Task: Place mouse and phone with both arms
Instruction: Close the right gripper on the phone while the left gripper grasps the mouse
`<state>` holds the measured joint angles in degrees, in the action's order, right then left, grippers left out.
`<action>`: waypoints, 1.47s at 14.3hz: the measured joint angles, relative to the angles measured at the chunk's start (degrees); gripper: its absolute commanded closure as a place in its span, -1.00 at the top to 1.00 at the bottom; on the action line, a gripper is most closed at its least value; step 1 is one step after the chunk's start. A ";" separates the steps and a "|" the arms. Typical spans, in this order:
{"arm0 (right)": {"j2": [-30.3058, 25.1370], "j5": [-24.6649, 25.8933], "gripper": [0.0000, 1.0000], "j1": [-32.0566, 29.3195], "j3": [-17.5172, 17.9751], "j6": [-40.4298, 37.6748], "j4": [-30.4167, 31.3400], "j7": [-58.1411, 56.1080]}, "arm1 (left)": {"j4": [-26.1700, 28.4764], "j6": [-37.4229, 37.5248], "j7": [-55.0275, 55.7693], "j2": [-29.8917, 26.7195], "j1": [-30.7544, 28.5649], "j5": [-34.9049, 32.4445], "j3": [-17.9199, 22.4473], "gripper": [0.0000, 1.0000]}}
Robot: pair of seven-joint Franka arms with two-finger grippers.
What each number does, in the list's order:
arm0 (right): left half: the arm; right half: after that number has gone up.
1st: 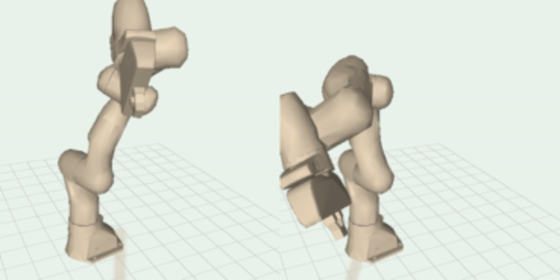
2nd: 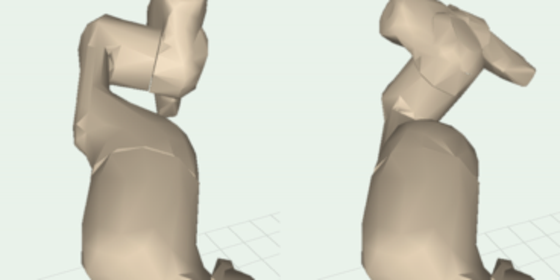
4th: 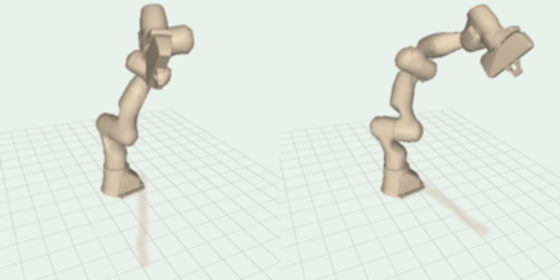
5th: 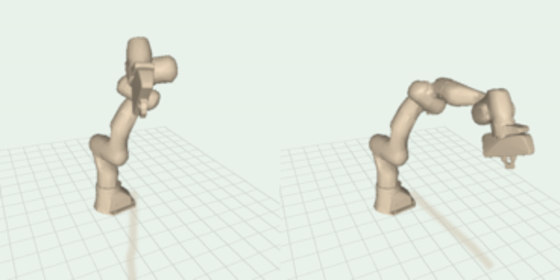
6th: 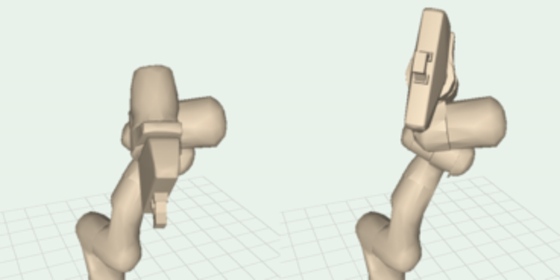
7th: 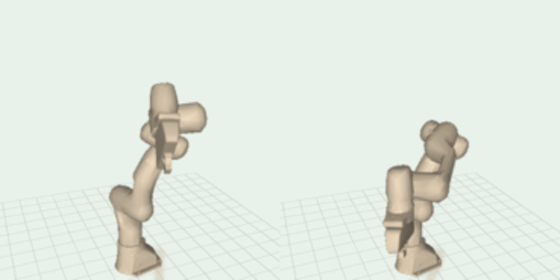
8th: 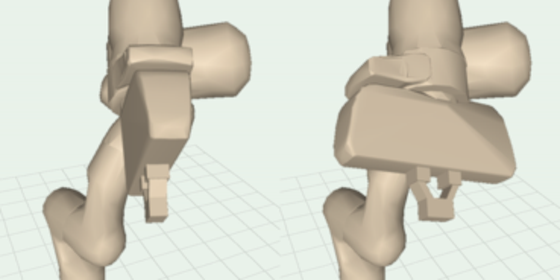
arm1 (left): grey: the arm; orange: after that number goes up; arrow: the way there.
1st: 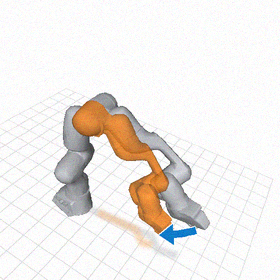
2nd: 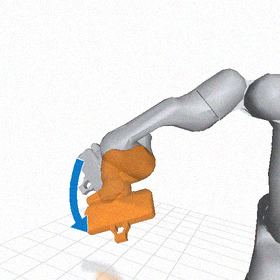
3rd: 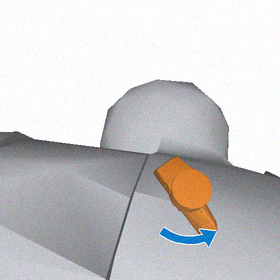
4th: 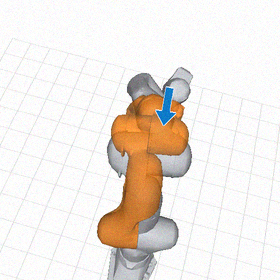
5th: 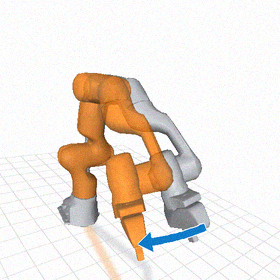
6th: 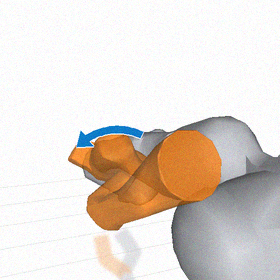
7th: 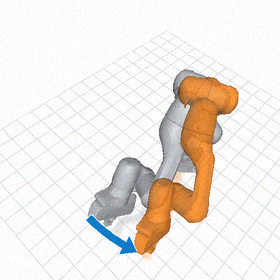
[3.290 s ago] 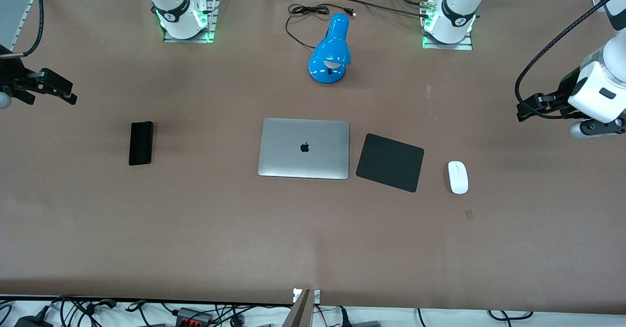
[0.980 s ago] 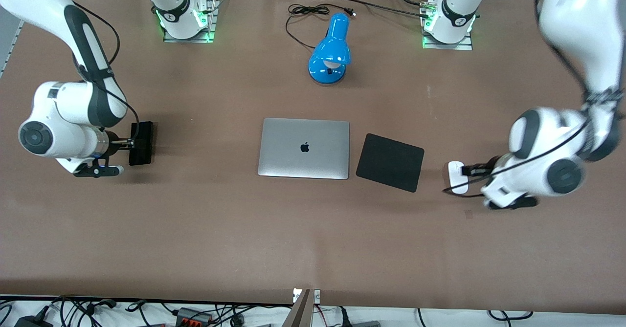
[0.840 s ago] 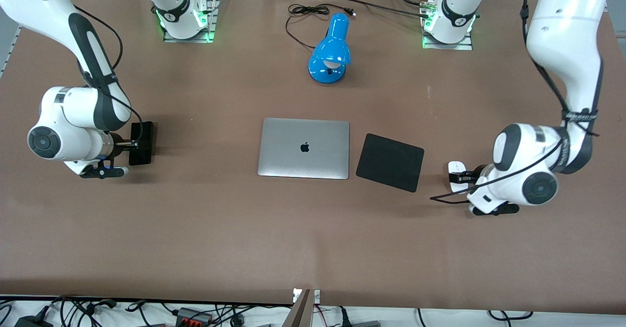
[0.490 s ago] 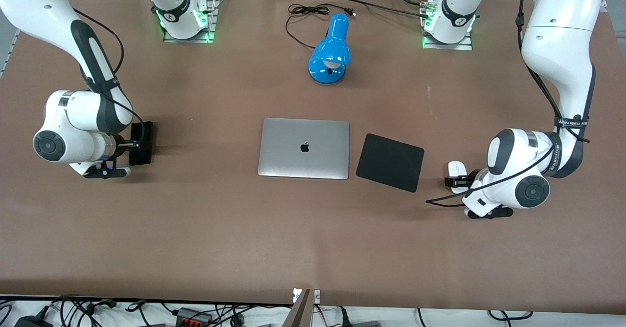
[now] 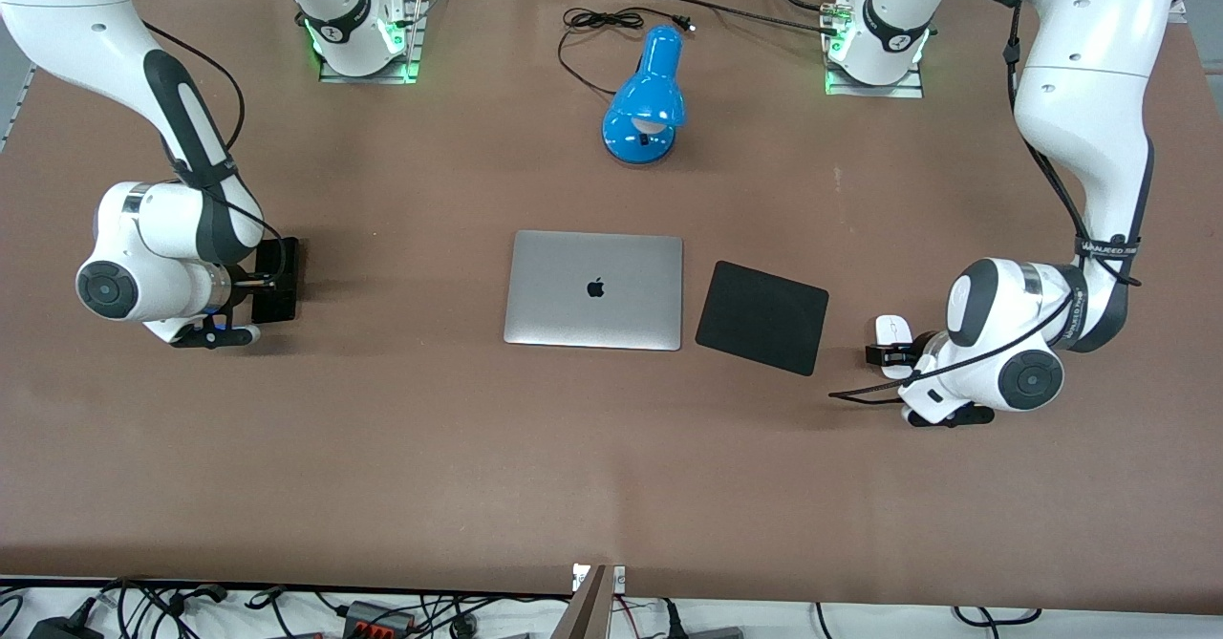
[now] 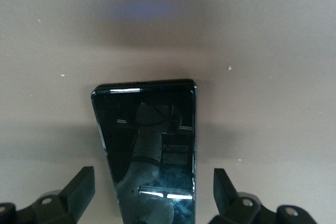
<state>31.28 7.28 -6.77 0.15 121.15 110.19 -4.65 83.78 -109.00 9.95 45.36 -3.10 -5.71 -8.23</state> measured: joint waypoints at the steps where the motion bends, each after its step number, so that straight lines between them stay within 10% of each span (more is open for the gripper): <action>1: 0.05 0.00 1.00 0.00 0.00 0.12 0.38 -0.01 | 0.00 -0.04 -0.53 0.29 -0.20 0.00 0.02 1.00; 21: 0.04 0.08 1.00 -0.29 0.00 4.57 3.43 -0.75 | 0.00 -0.11 -1.52 1.99 -0.60 0.00 -0.01 0.87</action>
<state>31.32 7.37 -7.07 0.15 125.72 113.62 -5.40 83.78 -109.11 8.43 47.35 -3.70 -5.71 -8.23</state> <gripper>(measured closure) 0.000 0.004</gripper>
